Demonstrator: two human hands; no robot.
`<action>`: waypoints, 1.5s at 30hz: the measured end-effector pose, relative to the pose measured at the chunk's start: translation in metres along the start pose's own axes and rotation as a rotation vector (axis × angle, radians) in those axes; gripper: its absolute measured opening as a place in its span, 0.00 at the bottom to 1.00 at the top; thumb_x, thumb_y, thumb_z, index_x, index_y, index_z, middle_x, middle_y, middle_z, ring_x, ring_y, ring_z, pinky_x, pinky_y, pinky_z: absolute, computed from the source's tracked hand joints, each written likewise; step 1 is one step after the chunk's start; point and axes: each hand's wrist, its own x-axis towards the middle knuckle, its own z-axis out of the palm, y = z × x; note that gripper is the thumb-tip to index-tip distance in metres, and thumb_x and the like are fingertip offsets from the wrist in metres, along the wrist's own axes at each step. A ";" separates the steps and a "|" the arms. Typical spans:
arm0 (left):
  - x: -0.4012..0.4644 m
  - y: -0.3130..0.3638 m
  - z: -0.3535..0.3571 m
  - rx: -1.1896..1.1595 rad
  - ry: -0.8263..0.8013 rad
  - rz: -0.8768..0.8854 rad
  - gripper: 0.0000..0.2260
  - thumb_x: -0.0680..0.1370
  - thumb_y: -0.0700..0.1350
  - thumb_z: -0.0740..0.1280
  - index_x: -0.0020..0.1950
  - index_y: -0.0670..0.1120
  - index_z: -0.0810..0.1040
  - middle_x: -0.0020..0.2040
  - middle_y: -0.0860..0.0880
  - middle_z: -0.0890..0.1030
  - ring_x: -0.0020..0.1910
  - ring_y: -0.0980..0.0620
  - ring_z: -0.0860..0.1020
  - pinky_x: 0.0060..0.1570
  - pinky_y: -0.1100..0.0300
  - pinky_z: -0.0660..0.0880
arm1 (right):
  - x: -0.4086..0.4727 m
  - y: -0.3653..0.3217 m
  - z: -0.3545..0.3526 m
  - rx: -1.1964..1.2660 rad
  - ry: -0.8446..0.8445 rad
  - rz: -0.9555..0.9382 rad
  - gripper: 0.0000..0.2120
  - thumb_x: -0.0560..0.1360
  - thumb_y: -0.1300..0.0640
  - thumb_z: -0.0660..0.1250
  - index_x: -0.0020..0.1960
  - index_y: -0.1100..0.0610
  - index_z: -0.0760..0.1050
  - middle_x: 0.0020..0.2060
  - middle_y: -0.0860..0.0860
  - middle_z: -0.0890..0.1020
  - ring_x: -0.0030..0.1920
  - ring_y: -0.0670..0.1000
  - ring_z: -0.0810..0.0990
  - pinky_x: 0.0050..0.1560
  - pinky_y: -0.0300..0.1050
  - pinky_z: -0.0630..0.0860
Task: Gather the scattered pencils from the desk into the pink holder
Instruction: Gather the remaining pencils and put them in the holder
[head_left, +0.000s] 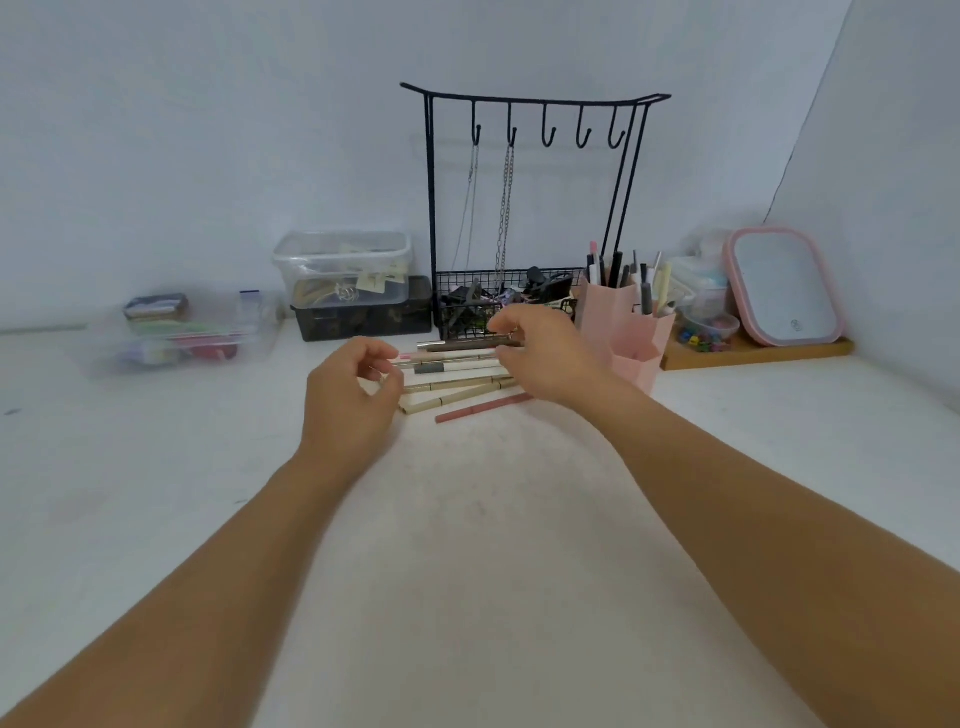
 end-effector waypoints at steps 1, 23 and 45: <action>0.003 -0.002 -0.001 0.012 -0.002 -0.025 0.08 0.77 0.39 0.71 0.54 0.51 0.79 0.46 0.54 0.81 0.46 0.56 0.79 0.42 0.69 0.70 | 0.008 0.002 0.002 -0.012 -0.007 0.017 0.16 0.79 0.63 0.65 0.66 0.59 0.77 0.63 0.53 0.80 0.64 0.53 0.76 0.60 0.38 0.68; 0.022 -0.013 0.013 -0.071 -0.016 -0.244 0.06 0.81 0.41 0.66 0.55 0.50 0.79 0.48 0.54 0.79 0.44 0.60 0.76 0.36 0.71 0.69 | 0.057 0.053 0.033 0.001 -0.010 0.099 0.08 0.75 0.61 0.73 0.54 0.58 0.84 0.45 0.53 0.84 0.45 0.51 0.81 0.52 0.44 0.77; 0.015 0.002 0.008 -0.354 -0.032 -0.104 0.16 0.79 0.56 0.70 0.64 0.52 0.78 0.47 0.60 0.81 0.48 0.55 0.81 0.47 0.54 0.81 | 0.051 -0.006 -0.037 0.654 -0.194 0.014 0.09 0.75 0.68 0.72 0.55 0.65 0.82 0.45 0.62 0.86 0.43 0.53 0.86 0.48 0.41 0.83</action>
